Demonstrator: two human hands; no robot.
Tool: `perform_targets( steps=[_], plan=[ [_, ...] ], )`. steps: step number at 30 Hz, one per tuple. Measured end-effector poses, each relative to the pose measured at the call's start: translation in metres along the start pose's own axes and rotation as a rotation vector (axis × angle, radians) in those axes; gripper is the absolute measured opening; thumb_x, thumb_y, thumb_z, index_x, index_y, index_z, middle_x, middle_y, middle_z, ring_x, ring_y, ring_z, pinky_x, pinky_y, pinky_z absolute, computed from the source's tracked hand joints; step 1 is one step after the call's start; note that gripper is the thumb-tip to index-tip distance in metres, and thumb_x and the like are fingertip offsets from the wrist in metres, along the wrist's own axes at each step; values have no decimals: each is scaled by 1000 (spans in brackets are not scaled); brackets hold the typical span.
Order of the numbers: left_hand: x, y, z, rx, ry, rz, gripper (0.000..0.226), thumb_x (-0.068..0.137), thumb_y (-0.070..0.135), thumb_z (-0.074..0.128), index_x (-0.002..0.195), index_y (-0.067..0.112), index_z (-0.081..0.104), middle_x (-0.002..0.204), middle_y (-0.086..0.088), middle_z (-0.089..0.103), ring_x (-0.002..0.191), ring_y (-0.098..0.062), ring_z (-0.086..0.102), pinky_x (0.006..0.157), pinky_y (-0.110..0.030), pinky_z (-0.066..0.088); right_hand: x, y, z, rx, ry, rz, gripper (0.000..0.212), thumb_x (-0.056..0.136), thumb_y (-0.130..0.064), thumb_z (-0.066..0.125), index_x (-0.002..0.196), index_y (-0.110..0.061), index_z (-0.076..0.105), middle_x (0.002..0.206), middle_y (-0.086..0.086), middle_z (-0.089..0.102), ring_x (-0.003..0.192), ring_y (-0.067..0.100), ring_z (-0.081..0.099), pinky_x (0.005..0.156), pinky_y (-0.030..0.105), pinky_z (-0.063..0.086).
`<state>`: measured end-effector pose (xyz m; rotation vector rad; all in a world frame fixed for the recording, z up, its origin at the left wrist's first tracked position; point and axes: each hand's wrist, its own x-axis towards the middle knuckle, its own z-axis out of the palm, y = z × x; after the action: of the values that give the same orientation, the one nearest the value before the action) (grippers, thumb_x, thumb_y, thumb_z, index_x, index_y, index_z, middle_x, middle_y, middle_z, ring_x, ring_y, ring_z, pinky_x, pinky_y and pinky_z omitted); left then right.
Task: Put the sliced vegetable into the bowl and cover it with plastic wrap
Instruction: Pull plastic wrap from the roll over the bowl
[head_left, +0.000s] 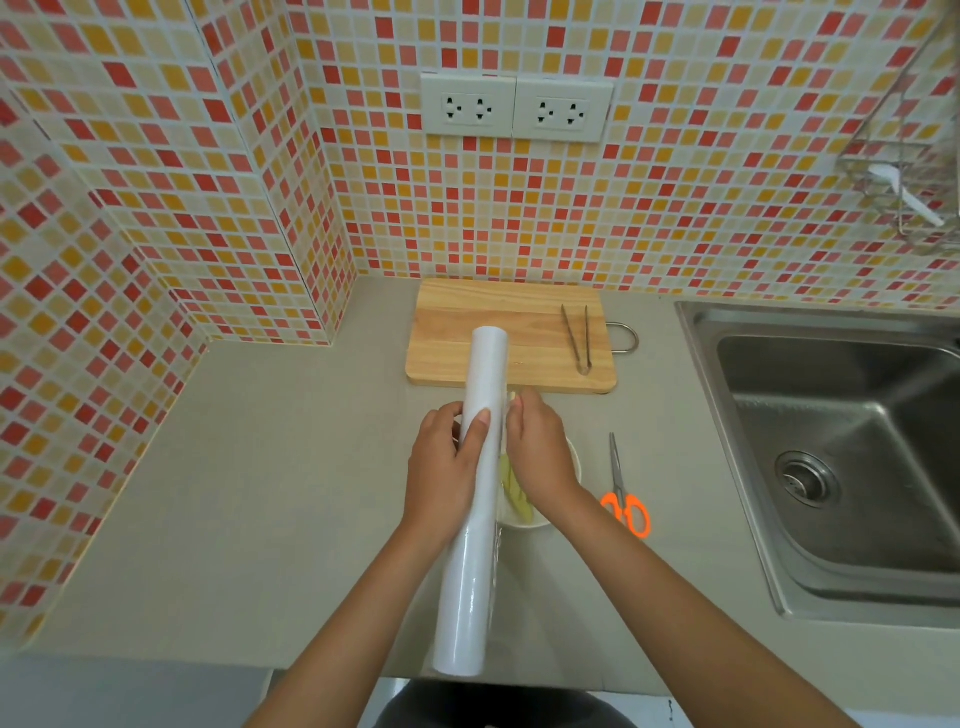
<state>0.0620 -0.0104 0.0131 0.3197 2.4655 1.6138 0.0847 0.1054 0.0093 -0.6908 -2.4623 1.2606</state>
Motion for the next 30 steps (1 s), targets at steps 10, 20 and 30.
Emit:
perform_targets(
  steps=[10,20,30],
  plan=[
    [3,-1,-6,-21,21,-6,33,94,45,49,112,21,62,96,5,58,76,-7,56,67,-22,43,4,-2,-12,405,-40,134,22,98,-16,43,83,-6,56,70,6,59,46,19,52,45,26,42],
    [2,1,-3,114,32,70,31,95,48,44,110,26,60,94,7,56,79,-3,57,67,-23,45,1,-4,-3,249,-8,55,32,93,-10,48,70,12,53,68,28,60,59,22,67,60,49,54],
    [2,2,0,79,26,63,27,96,44,45,103,23,61,91,5,56,81,-4,56,66,-20,41,10,1,-10,275,31,68,26,89,-9,53,64,0,53,61,13,64,51,14,68,52,32,49]
  ],
)
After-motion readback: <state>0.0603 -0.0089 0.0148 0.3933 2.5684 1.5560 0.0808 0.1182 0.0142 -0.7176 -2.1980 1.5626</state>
